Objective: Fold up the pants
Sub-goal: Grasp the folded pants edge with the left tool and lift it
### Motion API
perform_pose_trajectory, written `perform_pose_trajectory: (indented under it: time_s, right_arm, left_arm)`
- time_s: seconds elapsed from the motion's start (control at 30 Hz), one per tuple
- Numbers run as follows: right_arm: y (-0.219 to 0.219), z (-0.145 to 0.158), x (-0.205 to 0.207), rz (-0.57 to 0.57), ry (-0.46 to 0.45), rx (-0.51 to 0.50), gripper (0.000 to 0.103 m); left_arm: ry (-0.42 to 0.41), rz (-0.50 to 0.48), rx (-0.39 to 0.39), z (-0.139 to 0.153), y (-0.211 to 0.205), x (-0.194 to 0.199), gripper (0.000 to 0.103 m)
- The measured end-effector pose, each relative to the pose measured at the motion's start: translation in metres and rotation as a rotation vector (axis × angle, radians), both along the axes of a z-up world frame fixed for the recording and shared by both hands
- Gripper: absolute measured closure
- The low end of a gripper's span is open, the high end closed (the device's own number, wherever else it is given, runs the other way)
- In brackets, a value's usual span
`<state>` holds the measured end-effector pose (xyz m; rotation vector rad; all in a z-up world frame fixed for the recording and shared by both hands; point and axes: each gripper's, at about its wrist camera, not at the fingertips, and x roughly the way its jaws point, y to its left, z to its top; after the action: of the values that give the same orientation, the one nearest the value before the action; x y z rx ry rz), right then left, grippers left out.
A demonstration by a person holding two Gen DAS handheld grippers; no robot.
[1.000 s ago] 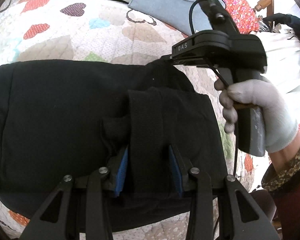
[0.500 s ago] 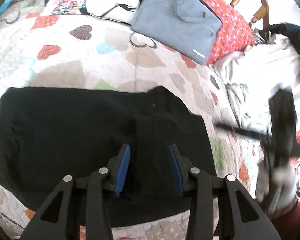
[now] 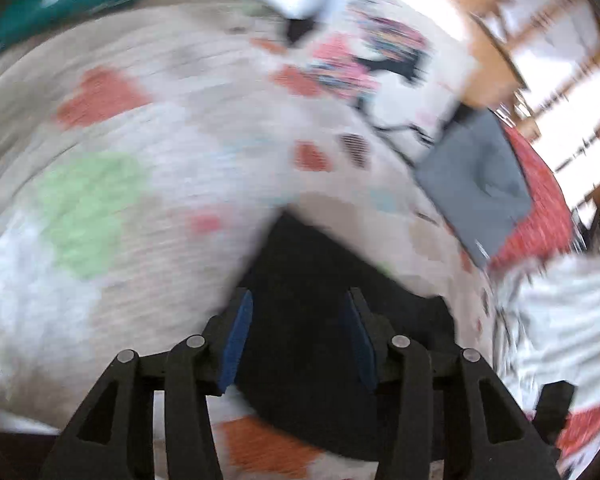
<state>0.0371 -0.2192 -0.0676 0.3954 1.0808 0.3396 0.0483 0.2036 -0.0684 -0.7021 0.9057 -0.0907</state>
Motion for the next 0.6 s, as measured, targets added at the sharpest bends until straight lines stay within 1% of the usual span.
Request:
perform_pose_trajectory:
  time_s: [0.03, 0.07, 0.13, 0.2, 0.27, 0.33, 0.4, 0.5, 0.57, 0.6]
  right_arm:
    - [0.01, 0.008, 0.006, 0.03, -0.007, 0.017, 0.055]
    - [0.021, 0.015, 0.014, 0.06, -0.013, 0.033, 0.051]
    - [0.052, 0.026, 0.034, 0.127, -0.007, 0.057, 0.041]
    - [0.09, 0.031, 0.056, 0.208, 0.026, 0.084, 0.041]
    - [0.136, 0.034, 0.079, 0.289, 0.061, 0.084, 0.039]
    - [0.186, 0.031, 0.104, 0.378, 0.11, 0.036, 0.033]
    - [0.227, 0.023, 0.124, 0.43, 0.174, -0.017, 0.033]
    - [0.285, 0.005, 0.155, 0.459, 0.273, -0.121, 0.033]
    - [0.306, -0.003, 0.168, 0.464, 0.304, -0.18, 0.033]
    - [0.322, -0.01, 0.176, 0.469, 0.343, -0.231, 0.029]
  left_arm:
    - [0.018, 0.023, -0.017, -0.008, 0.01, -0.005, 0.057]
    - [0.037, 0.043, -0.044, -0.017, 0.017, -0.011, 0.057]
    - [0.054, 0.052, -0.088, -0.029, 0.022, -0.018, 0.057]
    - [0.07, 0.043, -0.135, -0.038, 0.019, -0.022, 0.057]
    - [0.071, 0.035, -0.155, -0.042, 0.013, -0.025, 0.054]
    - [0.065, 0.022, -0.149, -0.044, 0.005, -0.023, 0.049]
    - [0.056, 0.011, -0.147, -0.042, -0.004, -0.021, 0.042]
    - [0.046, 0.012, -0.179, -0.044, -0.007, -0.022, 0.037]
    - [0.038, 0.027, -0.205, -0.045, -0.006, -0.022, 0.033]
    - [0.032, 0.032, -0.22, -0.046, -0.005, -0.023, 0.029]
